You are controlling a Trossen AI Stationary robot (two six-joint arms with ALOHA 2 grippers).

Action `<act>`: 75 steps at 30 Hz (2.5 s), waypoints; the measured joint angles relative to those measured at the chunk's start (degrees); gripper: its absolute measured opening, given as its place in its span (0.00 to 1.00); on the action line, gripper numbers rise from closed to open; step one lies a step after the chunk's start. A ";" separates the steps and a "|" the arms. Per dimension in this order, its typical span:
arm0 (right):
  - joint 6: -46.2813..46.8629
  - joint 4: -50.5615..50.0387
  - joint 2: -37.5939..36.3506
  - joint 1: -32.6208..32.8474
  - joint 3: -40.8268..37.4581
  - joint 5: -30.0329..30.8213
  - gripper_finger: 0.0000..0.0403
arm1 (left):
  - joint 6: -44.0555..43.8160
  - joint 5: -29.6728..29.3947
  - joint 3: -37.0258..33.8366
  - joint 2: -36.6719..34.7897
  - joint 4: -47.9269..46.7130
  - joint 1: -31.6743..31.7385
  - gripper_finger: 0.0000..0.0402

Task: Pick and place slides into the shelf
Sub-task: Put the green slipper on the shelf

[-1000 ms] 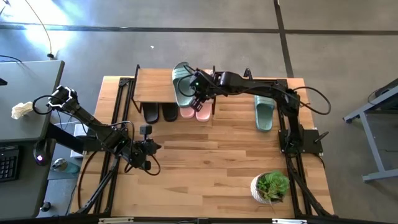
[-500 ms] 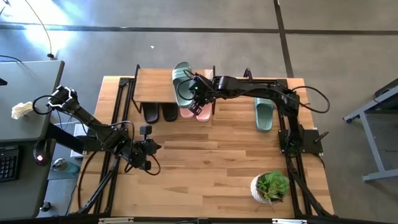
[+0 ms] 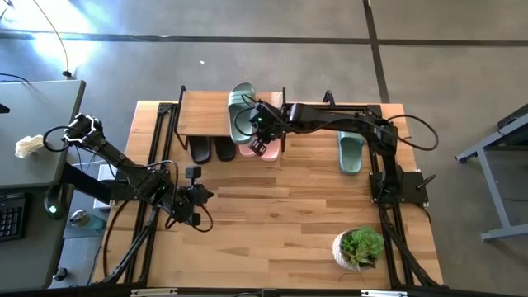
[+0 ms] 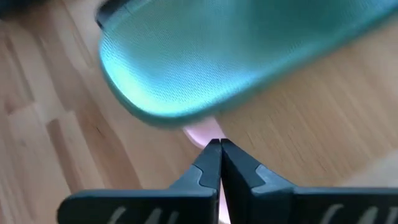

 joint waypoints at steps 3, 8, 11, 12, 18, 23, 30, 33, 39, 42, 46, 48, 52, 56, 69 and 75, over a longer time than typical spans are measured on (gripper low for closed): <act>-0.11 -3.65 -1.28 0.00 0.00 0.93 0.00 | 0.00 0.00 0.00 0.00 -0.05 0.00 0.00; 0.02 -10.90 -5.51 0.74 0.00 1.99 0.00 | 0.00 -0.01 0.00 0.00 -0.08 0.00 0.00; 0.04 -16.10 -8.78 2.18 0.07 7.41 0.00 | 0.00 0.00 0.00 0.00 -0.06 0.00 0.00; 0.17 -18.51 -9.70 2.78 0.07 9.86 0.00 | 0.00 0.00 0.00 0.00 -0.07 0.00 0.00; 9.24 -36.64 -13.36 6.09 0.07 23.62 0.00 | 0.02 -0.02 0.00 0.00 -0.02 0.00 0.00; 17.80 -42.20 -14.79 7.48 -2.57 26.60 0.00 | 0.02 -0.01 0.00 0.00 0.02 0.00 0.00; 24.09 -38.98 -23.75 7.64 -22.71 26.68 0.00 | 0.04 0.30 0.00 -0.02 0.15 0.00 0.00; 27.30 -33.79 -31.10 8.27 -35.50 26.61 0.00 | 0.44 0.36 0.00 -0.01 0.26 0.00 0.00; 29.51 -18.03 -45.99 9.11 -55.48 26.55 0.00 | 0.53 -0.02 0.00 -0.02 0.50 0.00 0.00; 28.68 -12.23 -51.07 9.07 -63.39 26.91 0.00 | 0.23 -0.04 0.00 -0.02 0.50 0.00 0.00; 27.45 -7.69 -53.94 9.11 -71.34 28.61 0.00 | 0.09 -0.04 0.00 -0.02 0.48 0.00 0.00; 27.49 -7.25 -54.06 9.09 -73.71 29.69 0.00 | 0.07 -0.04 0.00 -0.02 0.48 0.00 0.00; 25.60 -6.18 -54.03 9.09 -75.36 30.32 0.00 | 0.07 -0.04 0.00 -0.02 0.48 0.00 0.00; 22.29 -5.75 -54.05 9.06 -73.89 31.65 0.00 | 0.07 -0.04 0.00 -0.02 0.44 0.00 0.00; 20.83 -5.04 -54.03 7.72 -73.79 30.56 0.19 | 2.02 -0.05 0.00 -0.02 -1.90 0.00 0.00; 16.29 3.26 -54.03 7.72 -73.79 31.30 0.36 | 2.03 -0.06 0.00 -0.02 -5.74 0.00 0.00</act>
